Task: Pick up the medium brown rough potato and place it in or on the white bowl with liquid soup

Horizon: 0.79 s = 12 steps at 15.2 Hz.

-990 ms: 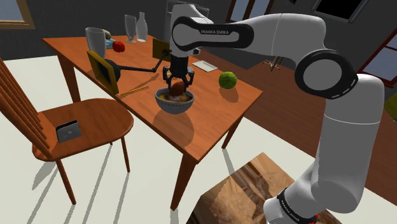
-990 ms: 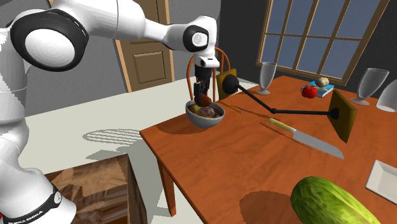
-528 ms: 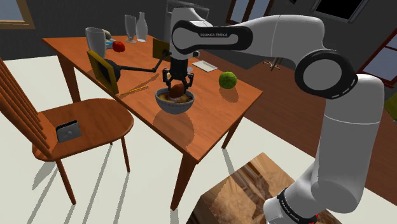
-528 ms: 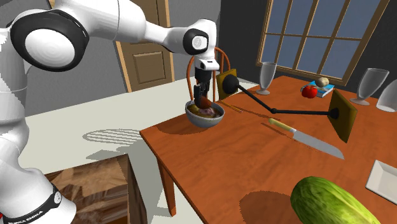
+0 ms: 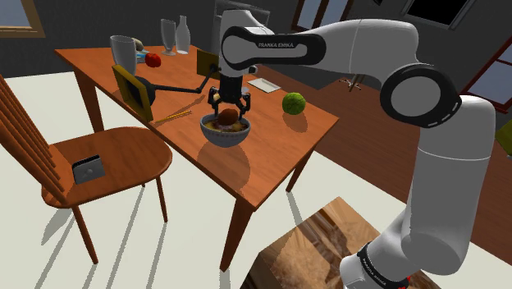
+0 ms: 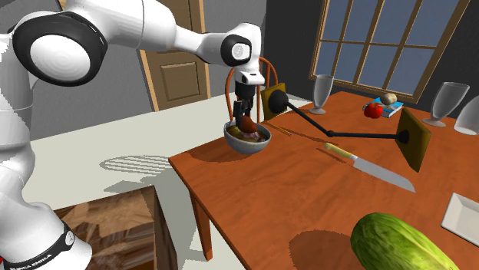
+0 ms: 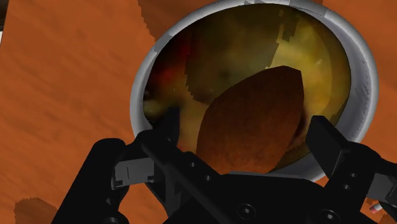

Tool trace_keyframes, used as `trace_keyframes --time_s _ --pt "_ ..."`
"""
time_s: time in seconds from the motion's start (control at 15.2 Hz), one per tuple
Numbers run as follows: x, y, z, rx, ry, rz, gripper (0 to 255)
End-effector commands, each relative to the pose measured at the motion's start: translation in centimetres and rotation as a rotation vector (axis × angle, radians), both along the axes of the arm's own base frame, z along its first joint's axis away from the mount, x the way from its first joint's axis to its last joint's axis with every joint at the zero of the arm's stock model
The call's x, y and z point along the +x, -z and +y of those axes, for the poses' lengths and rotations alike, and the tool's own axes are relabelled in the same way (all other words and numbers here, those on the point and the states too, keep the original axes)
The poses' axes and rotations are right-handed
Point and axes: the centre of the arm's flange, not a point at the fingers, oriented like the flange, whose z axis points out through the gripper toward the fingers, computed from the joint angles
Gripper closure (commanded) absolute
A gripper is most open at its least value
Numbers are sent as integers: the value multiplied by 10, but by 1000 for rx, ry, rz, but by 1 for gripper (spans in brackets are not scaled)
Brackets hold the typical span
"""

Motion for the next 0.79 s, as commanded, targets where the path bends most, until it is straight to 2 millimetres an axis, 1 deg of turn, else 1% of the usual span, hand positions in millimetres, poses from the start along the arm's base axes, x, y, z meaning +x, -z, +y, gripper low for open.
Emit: trace_keyframes --time_s 0.0,0.2,0.73 --pt "1 -13 1 0 0 0 0" --pt "4 -50 3 0 0 0 0" --pt "4 -50 3 0 0 0 0"
